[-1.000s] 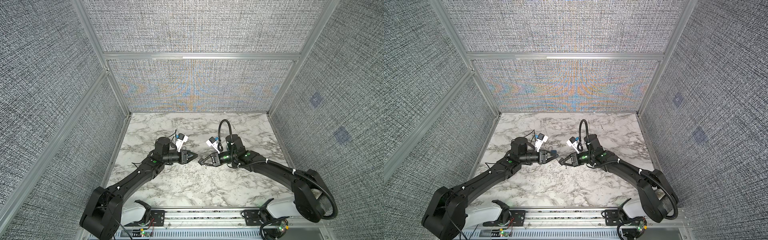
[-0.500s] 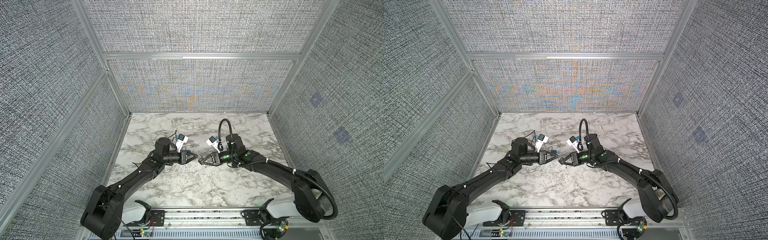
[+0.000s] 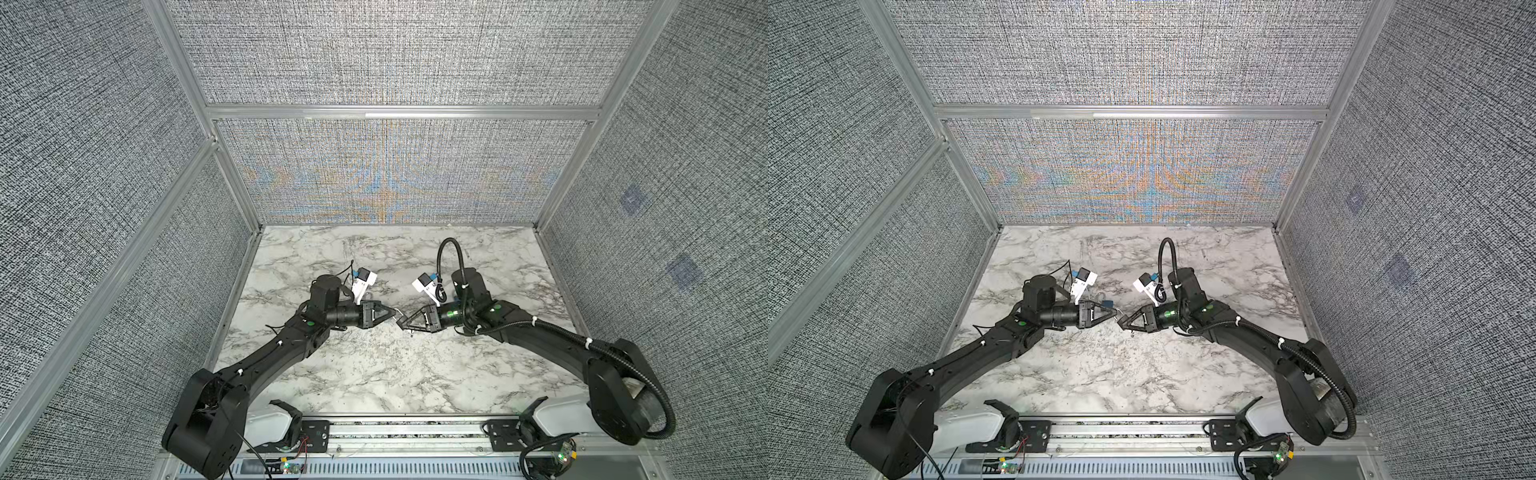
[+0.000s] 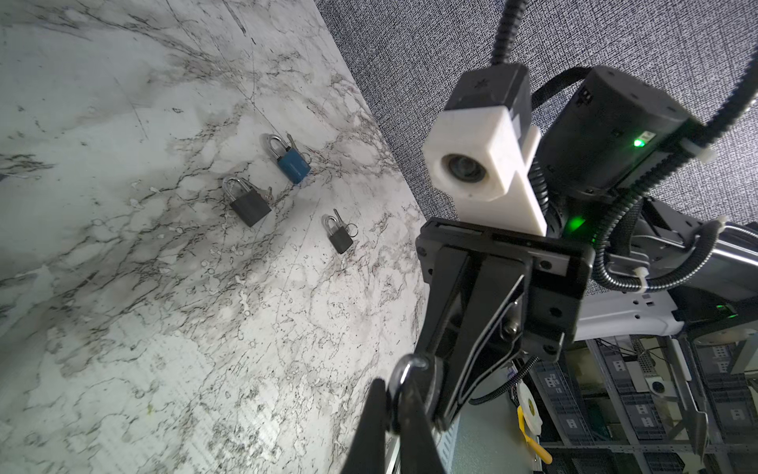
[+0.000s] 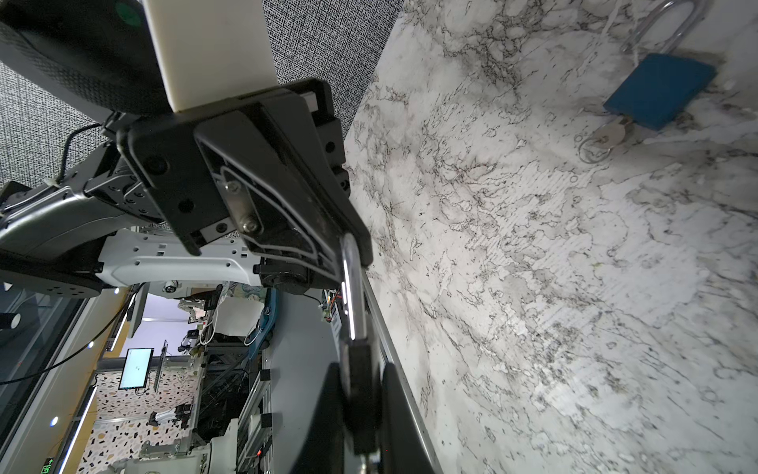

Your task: Lock with the key

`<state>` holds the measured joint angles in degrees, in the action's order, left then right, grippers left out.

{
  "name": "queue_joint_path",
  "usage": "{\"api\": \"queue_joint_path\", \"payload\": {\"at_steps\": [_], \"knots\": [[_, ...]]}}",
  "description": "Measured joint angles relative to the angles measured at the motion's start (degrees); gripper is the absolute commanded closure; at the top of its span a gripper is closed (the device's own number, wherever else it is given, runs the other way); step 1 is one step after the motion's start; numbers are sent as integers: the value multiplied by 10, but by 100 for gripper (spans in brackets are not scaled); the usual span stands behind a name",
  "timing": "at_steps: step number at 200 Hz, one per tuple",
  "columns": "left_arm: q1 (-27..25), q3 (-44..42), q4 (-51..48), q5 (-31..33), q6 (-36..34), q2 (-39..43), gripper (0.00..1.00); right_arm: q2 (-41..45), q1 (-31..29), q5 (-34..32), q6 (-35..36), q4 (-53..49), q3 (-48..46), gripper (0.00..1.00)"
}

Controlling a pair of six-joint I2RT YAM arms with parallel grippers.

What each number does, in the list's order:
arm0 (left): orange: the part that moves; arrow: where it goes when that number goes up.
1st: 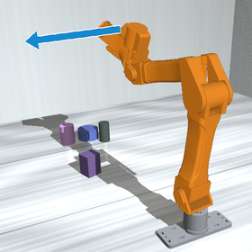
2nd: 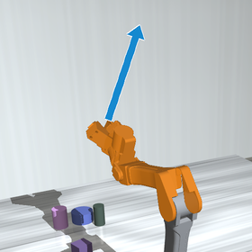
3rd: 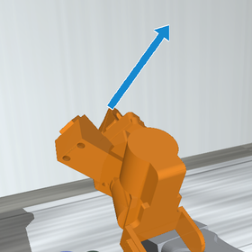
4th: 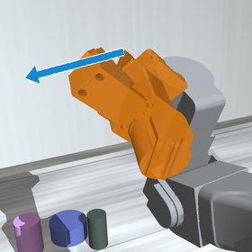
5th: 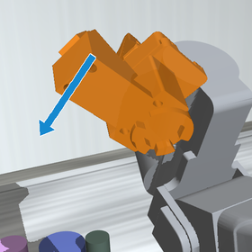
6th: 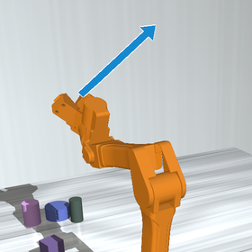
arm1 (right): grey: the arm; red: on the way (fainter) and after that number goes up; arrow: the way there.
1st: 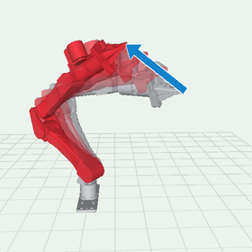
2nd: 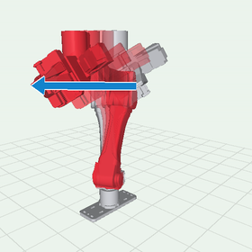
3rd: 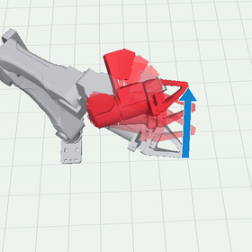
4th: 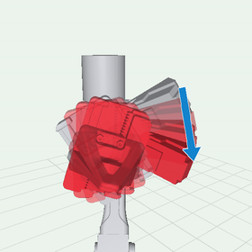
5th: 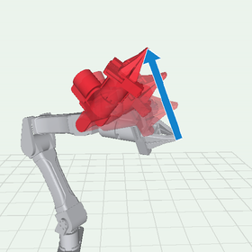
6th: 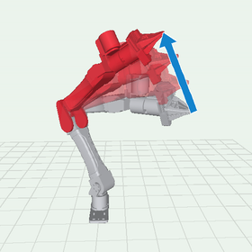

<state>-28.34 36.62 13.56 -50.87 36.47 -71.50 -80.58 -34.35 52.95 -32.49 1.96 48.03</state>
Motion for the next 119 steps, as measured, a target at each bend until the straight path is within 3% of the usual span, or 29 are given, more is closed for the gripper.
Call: {"api": "queue_joint_path", "payload": {"at_steps": [7,14,36,119], "knots": [[0,0,-1,0,0,1,95,0,0,1,0,0,0,100],[0,0,-3,1,0,4,84,0,0,2,0,0,0,100],[-1,0,-7,13,-3,19,67,3,0,10,-6,5,0,100],[0,25,-28,33,-16,17,66,10,-1,21,-15,18,-8,100]]}}
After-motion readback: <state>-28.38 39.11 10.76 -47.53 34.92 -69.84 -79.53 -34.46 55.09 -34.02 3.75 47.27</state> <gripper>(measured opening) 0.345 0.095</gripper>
